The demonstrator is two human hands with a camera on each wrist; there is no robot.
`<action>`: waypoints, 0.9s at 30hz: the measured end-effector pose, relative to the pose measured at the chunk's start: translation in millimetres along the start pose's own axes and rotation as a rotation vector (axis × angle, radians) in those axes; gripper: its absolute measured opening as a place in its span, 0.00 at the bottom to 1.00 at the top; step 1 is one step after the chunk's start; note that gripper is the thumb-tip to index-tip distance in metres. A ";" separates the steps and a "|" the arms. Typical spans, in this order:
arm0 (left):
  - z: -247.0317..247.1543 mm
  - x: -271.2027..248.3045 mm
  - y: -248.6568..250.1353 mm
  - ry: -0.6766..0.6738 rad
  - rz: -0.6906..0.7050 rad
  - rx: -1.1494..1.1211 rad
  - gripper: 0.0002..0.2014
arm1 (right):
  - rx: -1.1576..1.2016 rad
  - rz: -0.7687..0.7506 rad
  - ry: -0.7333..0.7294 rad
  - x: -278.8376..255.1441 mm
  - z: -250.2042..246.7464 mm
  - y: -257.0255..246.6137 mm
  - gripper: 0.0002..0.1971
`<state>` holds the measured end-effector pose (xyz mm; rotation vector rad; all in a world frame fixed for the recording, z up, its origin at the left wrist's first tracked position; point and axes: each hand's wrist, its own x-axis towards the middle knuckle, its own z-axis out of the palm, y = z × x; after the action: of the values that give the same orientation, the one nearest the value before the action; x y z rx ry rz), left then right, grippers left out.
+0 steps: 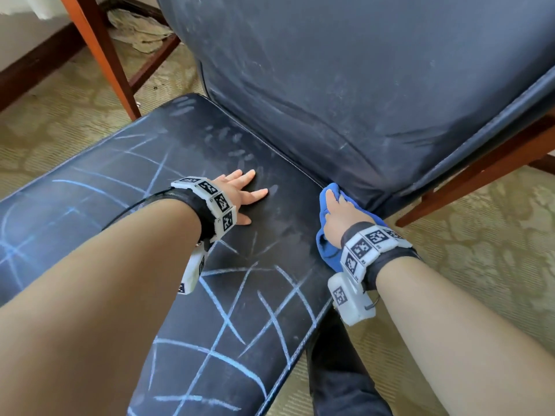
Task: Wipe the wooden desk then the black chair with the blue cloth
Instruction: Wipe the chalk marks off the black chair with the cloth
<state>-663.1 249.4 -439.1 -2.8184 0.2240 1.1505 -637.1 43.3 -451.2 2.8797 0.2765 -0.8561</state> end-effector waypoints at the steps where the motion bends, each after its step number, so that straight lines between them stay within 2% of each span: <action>1: 2.7 -1.8 -7.6 0.032 -0.034 -0.044 0.36 | 0.004 -0.014 0.016 3.8 -4.6 -0.5 0.25; 5: 19.3 -12.1 -62.8 0.153 -0.255 -0.140 0.37 | -0.042 -0.053 0.077 26.7 -21.7 -12.6 0.23; 8: 31.4 -24.8 -111.0 0.151 -0.357 -0.137 0.34 | -0.269 -0.109 0.086 39.7 -45.4 -42.7 0.08; 9: 35.3 -29.4 -125.1 0.143 -0.382 -0.139 0.33 | -0.318 -0.123 0.056 42.9 -54.1 -58.2 0.10; 10: 38.2 -34.3 -137.5 0.138 -0.404 -0.149 0.33 | -0.345 -0.113 -0.036 44.5 -64.0 -77.4 0.13; 11: 41.4 -38.3 -149.5 0.134 -0.416 -0.166 0.32 | -0.475 -0.111 -0.139 47.8 -72.6 -95.4 0.16; 12: 44.1 -42.1 -159.6 0.132 -0.414 -0.185 0.31 | -0.710 -0.035 -0.201 44.9 -79.5 -113.4 0.14; 13: 47.4 -45.3 -169.0 0.132 -0.402 -0.201 0.30 | -1.028 -0.040 -0.192 51.5 -79.8 -128.9 0.11; 15: 54.5 -50.3 -185.7 0.127 -0.363 -0.212 0.28 | -1.285 -0.062 -0.196 58.5 -89.2 -155.1 0.09; 18: 67.5 -62.3 -204.4 0.091 -0.299 -0.266 0.24 | -1.283 -0.163 -0.141 63.3 -99.5 -179.9 0.14; 19: 72.3 -67.6 -208.5 0.089 -0.273 -0.295 0.23 | -1.233 -0.245 -0.082 59.4 -100.3 -190.2 0.14; 20: 77.3 -73.7 -211.5 0.079 -0.249 -0.304 0.23 | -1.305 -0.321 -0.100 53.1 -101.4 -206.5 0.13; 21: 83.0 -80.6 -213.1 0.047 -0.235 -0.308 0.23 | -1.394 -0.369 -0.099 55.0 -104.0 -221.9 0.13; 22: 89.4 -87.0 -213.5 0.024 -0.227 -0.309 0.24 | -1.398 -0.361 -0.091 52.5 -103.6 -237.6 0.13; 25: 108.0 -102.9 -212.1 -0.034 -0.201 -0.346 0.27 | -1.411 -0.477 -0.009 52.9 -89.5 -287.0 0.16; 26: 112.2 -106.7 -212.0 -0.049 -0.188 -0.357 0.28 | -1.379 -0.611 -0.038 52.1 -82.7 -299.7 0.18; 27: 115.2 -109.8 -211.8 -0.077 -0.186 -0.364 0.28 | -1.381 -0.653 -0.003 40.1 -81.2 -316.0 0.19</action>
<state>-784.0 485.1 -438.5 -3.0022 -0.2766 1.3730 -627.4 371.0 -426.8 1.4676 1.2381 -0.3944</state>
